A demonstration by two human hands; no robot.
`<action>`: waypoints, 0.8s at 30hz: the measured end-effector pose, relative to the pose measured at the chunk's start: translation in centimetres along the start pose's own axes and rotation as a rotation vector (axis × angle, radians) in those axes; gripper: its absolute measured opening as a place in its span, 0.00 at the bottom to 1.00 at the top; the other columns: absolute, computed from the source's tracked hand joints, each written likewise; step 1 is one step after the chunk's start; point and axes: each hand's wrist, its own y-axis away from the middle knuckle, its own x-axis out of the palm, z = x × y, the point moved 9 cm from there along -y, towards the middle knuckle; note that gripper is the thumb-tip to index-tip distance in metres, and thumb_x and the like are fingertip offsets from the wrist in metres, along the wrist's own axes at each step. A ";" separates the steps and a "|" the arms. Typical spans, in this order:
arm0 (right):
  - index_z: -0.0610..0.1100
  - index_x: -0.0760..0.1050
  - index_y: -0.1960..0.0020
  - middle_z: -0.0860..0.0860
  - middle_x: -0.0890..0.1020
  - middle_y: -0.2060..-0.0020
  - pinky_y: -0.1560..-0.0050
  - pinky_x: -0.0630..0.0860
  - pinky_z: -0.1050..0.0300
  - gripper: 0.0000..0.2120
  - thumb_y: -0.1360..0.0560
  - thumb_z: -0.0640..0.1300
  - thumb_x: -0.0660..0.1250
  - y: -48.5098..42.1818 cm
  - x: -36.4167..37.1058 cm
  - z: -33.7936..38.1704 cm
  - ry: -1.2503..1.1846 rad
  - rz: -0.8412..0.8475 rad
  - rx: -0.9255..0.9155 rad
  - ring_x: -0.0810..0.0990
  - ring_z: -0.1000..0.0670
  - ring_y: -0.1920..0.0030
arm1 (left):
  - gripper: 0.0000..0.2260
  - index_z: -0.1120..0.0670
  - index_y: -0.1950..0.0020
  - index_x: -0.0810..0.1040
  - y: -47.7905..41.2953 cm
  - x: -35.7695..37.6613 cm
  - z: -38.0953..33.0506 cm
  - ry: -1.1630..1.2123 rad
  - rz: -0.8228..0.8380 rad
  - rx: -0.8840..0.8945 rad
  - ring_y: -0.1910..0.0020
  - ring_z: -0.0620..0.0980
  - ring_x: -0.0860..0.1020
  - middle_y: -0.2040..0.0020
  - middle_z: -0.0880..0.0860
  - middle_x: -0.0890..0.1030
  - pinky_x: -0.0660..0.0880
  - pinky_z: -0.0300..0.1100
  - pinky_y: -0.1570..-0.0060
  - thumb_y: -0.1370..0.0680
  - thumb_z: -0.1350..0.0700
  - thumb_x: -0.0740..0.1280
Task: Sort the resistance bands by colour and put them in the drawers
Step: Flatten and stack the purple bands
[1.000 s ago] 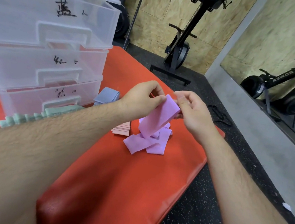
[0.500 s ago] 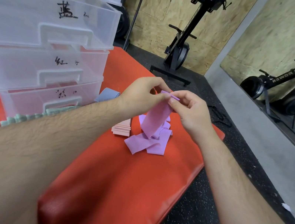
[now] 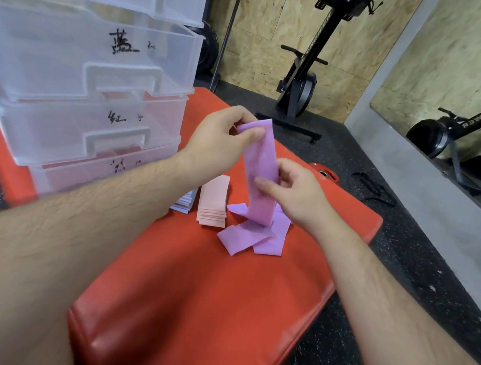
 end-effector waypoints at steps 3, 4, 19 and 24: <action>0.46 0.78 0.55 0.42 0.82 0.56 0.49 0.78 0.39 0.09 0.30 0.49 0.75 0.0 0.5 -1.3 0.163 0.050 0.022 0.80 0.43 0.56 | 0.05 0.57 0.53 0.79 0.2 -1.6 0.9 0.053 -0.055 -0.061 0.63 0.45 0.74 0.62 0.49 0.78 0.74 0.42 0.60 0.22 0.56 0.68; 0.47 0.77 0.56 0.45 0.81 0.60 0.53 0.77 0.45 0.07 0.28 0.46 0.75 0.0 0.3 -1.7 0.195 0.054 0.025 0.77 0.47 0.59 | 0.05 0.57 0.53 0.79 0.3 -2.1 1.2 0.065 -0.073 -0.082 0.63 0.45 0.74 0.62 0.49 0.78 0.73 0.40 0.62 0.22 0.56 0.68; 0.44 0.79 0.51 0.52 0.80 0.61 0.59 0.74 0.56 0.05 0.20 0.45 0.67 1.4 -4.6 -7.1 0.280 -0.047 0.178 0.77 0.52 0.62 | 0.02 0.51 0.54 0.77 3.9 -9.1 3.6 0.133 -0.251 -0.329 0.65 0.45 0.78 0.59 0.49 0.82 0.71 0.39 0.68 0.21 0.55 0.66; 0.44 0.79 0.48 0.49 0.78 0.66 0.65 0.76 0.57 0.04 0.22 0.41 0.70 4.0 -5.5 -8.0 0.119 0.022 0.246 0.76 0.52 0.66 | 0.03 0.54 0.57 0.78 6.6 -9.9 6.8 -0.009 -0.096 -0.511 0.64 0.51 0.78 0.61 0.54 0.82 0.72 0.44 0.65 0.26 0.55 0.70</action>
